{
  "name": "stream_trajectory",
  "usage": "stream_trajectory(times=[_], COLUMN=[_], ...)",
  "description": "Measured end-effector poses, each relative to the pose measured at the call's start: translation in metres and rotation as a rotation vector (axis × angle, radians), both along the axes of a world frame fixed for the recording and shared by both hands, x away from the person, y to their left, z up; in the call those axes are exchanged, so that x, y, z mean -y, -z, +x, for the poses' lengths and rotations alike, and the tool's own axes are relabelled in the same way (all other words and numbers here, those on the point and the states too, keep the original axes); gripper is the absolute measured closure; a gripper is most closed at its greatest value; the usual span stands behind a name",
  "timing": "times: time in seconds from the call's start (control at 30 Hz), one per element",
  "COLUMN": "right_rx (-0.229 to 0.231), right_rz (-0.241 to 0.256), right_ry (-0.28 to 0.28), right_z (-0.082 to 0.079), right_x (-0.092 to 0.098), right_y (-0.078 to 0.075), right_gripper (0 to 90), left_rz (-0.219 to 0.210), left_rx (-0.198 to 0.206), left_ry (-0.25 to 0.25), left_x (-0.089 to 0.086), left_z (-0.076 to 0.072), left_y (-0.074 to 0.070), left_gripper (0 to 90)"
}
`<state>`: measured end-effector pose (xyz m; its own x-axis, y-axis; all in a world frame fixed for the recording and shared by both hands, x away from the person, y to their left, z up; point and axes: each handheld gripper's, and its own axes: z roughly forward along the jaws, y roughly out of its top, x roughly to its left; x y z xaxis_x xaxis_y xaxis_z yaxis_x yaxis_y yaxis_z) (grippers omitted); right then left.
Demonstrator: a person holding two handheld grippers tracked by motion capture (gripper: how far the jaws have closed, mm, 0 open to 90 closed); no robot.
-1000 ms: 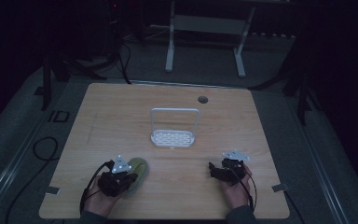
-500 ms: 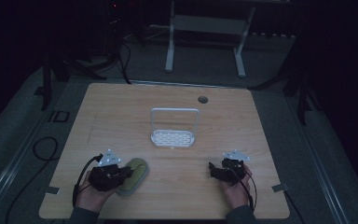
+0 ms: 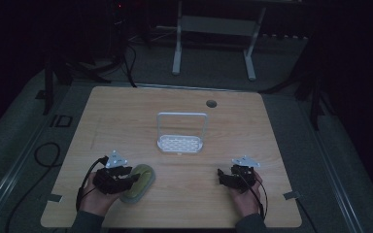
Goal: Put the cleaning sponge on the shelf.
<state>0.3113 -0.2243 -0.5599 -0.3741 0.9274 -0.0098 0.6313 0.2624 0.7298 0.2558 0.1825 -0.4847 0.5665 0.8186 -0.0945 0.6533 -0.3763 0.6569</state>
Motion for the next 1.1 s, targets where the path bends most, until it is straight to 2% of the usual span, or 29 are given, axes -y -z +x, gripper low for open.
stream_trajectory(times=[0.2, 0.33, 0.57, 0.8, 0.87, 0.97, 1.1], right_rx=[0.000, 0.000, 0.000, 0.000, 0.001, 0.001, 0.001], right_rz=[-0.001, 0.000, -0.001, -0.001, 0.000, 0.001, 0.000], right_ry=[0.000, 0.000, 0.000, 0.000, 0.000, 0.000, 0.000], right_z=[0.000, 0.000, 0.000, 0.000, 0.000, 0.000, 0.000], right_x=[0.000, 0.000, 0.000, 0.000, 0.000, 0.000, 0.000], right_y=[0.000, 0.000, 0.000, 0.000, 0.000, 0.000, 0.000], right_gripper=[19.7, 19.7, 19.7, 19.7, 19.7, 19.7, 19.7], left_rz=[0.053, 0.091, 0.106, 0.149, 0.152, 0.155, 0.165], left_rx=[-0.043, -0.068, -0.128, -0.179, -0.187, -0.228, -0.251], left_ry=[0.013, 0.012, 0.015, 0.041, 0.045, 0.055, 0.058], left_x=[0.007, 0.011, 0.011, 0.015, 0.015, 0.017, 0.020], left_z=[0.007, 0.011, 0.018, 0.025, 0.026, 0.031, 0.034], left_y=[0.002, 0.000, -0.003, -0.008, -0.009, -0.011, -0.012], left_gripper=[55.4, 57.4, 60.0, 59.5, 59.5, 58.2, 58.0])
